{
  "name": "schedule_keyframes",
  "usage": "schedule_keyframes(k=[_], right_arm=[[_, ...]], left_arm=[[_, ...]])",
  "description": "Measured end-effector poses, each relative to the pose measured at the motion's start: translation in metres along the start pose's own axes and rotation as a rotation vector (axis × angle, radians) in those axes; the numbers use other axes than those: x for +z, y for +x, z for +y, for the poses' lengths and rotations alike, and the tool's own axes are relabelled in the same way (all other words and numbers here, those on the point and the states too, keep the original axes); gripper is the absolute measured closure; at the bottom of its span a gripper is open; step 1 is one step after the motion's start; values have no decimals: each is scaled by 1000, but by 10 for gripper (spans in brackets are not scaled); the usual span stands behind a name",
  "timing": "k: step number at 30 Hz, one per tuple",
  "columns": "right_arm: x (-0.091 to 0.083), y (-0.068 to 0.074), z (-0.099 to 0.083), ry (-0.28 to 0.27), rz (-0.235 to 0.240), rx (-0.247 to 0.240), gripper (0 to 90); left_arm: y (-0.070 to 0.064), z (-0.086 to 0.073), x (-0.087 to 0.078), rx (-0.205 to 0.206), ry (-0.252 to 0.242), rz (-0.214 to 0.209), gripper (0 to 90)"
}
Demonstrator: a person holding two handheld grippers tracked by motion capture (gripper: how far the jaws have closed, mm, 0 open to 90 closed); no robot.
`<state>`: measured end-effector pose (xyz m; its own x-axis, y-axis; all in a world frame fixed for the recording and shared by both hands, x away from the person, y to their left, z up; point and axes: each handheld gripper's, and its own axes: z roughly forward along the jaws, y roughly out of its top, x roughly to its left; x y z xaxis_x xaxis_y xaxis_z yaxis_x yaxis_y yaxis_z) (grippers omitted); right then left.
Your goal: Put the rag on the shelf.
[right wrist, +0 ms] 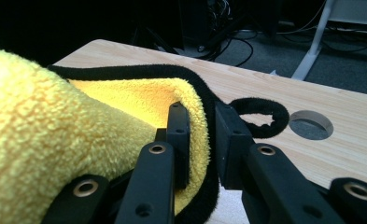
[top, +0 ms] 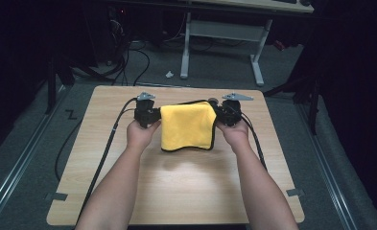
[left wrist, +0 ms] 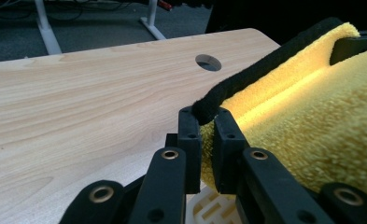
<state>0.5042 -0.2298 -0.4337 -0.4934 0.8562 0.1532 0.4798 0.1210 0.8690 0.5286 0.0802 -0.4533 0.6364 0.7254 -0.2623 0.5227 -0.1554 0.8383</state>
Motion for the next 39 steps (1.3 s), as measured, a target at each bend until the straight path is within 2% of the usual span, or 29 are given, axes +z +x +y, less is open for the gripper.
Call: schedule_keyframes(k=[11,16,20,23,34,39], right_arm=[[4,-2,-8,22,10,26,772],[5,-4,-11,30,8,31,760],[6,-5,-11,35,10,64,691],[4,-9,-10,33,4,68,624],[-2,-8,-5,20,-45,25,569],[-10,-10,0,-13,-60,30,554]], left_arm=[[3,-10,2,-20,20,-18,837],[3,-14,3,-15,28,-22,837],[3,-15,3,-25,32,-34,832],[1,-12,1,-22,28,-34,821],[-2,-7,-4,-3,27,-11,776],[0,-6,-8,-22,17,25,731]])
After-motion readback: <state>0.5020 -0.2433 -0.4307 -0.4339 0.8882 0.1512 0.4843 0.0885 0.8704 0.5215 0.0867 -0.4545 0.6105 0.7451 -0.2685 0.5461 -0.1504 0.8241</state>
